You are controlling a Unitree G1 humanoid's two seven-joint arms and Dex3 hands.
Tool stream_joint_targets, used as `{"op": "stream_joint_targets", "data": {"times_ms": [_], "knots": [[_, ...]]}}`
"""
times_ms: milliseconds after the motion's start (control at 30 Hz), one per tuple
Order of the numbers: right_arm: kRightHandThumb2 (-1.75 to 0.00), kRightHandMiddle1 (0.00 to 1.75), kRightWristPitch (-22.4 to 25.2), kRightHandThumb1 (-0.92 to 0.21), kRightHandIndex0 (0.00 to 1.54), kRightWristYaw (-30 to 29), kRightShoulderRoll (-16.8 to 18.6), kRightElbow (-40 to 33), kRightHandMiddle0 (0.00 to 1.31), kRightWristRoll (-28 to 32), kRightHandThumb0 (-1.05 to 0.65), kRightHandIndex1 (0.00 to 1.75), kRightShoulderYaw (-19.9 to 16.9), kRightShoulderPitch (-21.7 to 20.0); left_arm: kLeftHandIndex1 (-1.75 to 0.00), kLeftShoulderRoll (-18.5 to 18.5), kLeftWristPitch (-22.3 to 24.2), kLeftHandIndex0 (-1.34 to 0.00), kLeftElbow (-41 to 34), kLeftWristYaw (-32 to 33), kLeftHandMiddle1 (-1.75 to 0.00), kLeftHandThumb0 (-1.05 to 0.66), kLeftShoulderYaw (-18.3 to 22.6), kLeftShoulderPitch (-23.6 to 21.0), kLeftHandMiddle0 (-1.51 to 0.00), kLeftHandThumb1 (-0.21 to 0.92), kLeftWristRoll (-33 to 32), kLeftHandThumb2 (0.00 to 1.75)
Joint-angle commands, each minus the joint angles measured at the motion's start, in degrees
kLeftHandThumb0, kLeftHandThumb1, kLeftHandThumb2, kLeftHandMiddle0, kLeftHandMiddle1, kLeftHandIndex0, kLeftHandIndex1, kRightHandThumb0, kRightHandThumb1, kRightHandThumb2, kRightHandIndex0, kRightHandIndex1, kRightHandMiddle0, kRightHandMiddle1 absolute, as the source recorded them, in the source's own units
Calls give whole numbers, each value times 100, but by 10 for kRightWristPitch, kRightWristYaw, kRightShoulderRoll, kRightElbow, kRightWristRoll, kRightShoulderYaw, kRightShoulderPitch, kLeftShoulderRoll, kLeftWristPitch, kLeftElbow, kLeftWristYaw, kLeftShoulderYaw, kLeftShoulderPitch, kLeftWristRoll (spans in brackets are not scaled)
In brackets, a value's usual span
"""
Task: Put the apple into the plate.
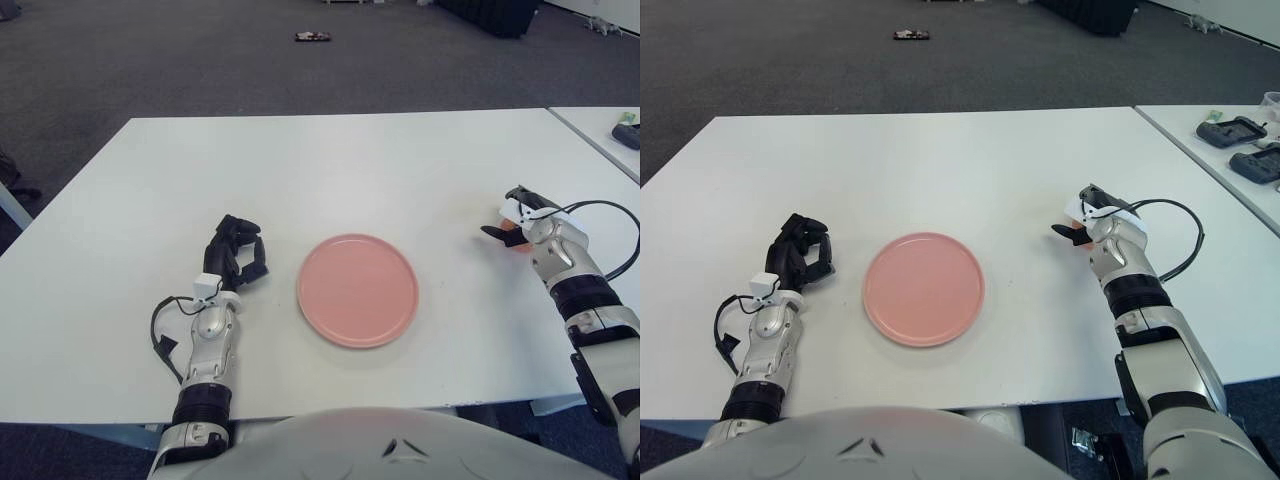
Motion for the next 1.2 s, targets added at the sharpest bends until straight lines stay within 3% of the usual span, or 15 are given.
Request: {"op": "stream_joint_targets", "data": {"times_ms": [0, 233, 367, 700, 933, 1100, 1167], "knots": [[-89, 68, 27, -50, 0, 47, 13, -16, 0, 7, -88, 91, 21, 50, -175, 1, 8, -56, 4, -7, -175, -46, 2, 7, -98, 38, -7, 125], [-84, 82, 67, -55, 0, 79, -11, -99, 0, -8, -89, 82, 30, 80, -175, -1, 6, -56, 3, -8, -175, -46, 3, 8, -96, 38, -7, 125], [-84, 85, 118, -53, 0, 74, -14, -169, 0, -19, -89, 82, 16, 114, -175, -3, 6, -55, 2, -9, -175, -46, 5, 8, -95, 38, -11, 124], [-99, 84, 176, -36, 0, 41, 3, -242, 0, -21, -81, 116, -18, 161, -175, -5, 15, -55, -6, -7, -175, -45, 3, 11, -95, 39, -11, 124], [-101, 88, 178, -34, 0, 28, 6, -254, 0, -22, -80, 121, -25, 172, -175, -5, 16, -55, -6, -6, -175, -45, 4, 11, -95, 38, -11, 125], [-103, 103, 188, -34, 0, 6, 19, -257, 0, -22, -77, 122, -37, 177, -175, -5, 15, -56, -3, -6, -175, -46, 5, 8, -96, 38, -12, 125], [-109, 128, 196, -31, 0, -4, 27, -258, 0, -23, -72, 134, -43, 177, -175, -5, 14, -56, -3, -7, -175, -46, 5, 8, -97, 38, -13, 125]]}}
